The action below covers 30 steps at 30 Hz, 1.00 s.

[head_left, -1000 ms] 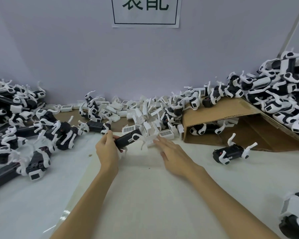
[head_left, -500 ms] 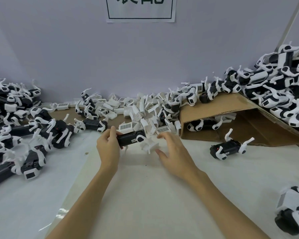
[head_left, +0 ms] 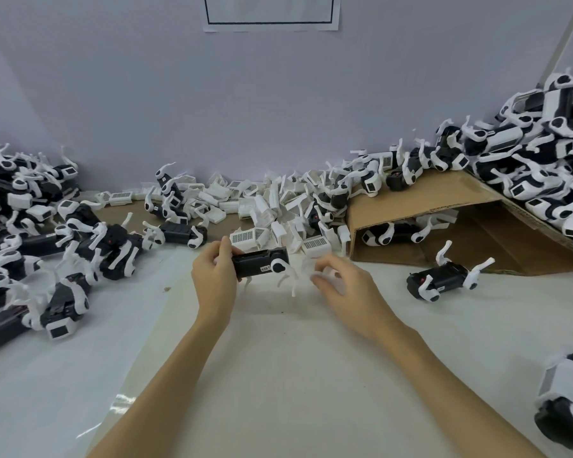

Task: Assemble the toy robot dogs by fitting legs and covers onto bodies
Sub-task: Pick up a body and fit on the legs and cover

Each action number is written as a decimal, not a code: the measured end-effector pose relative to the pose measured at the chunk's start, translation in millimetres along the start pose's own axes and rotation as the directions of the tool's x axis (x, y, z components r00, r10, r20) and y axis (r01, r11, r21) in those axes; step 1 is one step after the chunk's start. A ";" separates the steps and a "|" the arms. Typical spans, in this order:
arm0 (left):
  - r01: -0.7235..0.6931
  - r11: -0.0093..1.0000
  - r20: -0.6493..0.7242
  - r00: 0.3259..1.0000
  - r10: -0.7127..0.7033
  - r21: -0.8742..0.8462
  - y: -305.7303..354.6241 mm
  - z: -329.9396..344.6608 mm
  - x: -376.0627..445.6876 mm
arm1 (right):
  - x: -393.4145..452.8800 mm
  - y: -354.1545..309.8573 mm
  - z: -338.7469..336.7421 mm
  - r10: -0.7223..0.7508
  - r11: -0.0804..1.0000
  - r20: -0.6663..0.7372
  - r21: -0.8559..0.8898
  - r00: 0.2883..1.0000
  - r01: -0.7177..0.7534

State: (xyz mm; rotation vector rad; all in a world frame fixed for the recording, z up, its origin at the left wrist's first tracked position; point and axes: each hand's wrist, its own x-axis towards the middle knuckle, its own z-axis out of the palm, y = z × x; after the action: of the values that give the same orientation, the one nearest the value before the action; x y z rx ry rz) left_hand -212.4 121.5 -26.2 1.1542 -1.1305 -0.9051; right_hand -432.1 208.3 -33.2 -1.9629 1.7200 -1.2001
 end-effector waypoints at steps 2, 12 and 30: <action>-0.017 1.000 0.025 1.000 0.016 0.003 1.0 2.2 -4.2 | -7.2 -0.1 -4.9 0.042 0.988 -0.060 0.153 0.997 -0.033; 0.111 0.992 0.262 0.961 -0.093 -0.055 13.6 15.0 -26.3 | -5.0 -6.6 -20.4 0.404 0.438 0.130 0.841 0.905 -0.317; 0.021 0.996 0.353 0.934 -0.050 0.086 22.1 17.5 -41.9 | -13.9 -23.1 -5.2 0.226 0.874 -0.037 0.448 0.973 -0.187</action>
State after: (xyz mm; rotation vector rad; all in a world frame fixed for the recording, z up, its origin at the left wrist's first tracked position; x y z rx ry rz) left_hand -239.0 162.1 -12.4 1.1055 -1.4542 -1.1359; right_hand -419.2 228.6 -20.0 -1.4401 1.4805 -1.4600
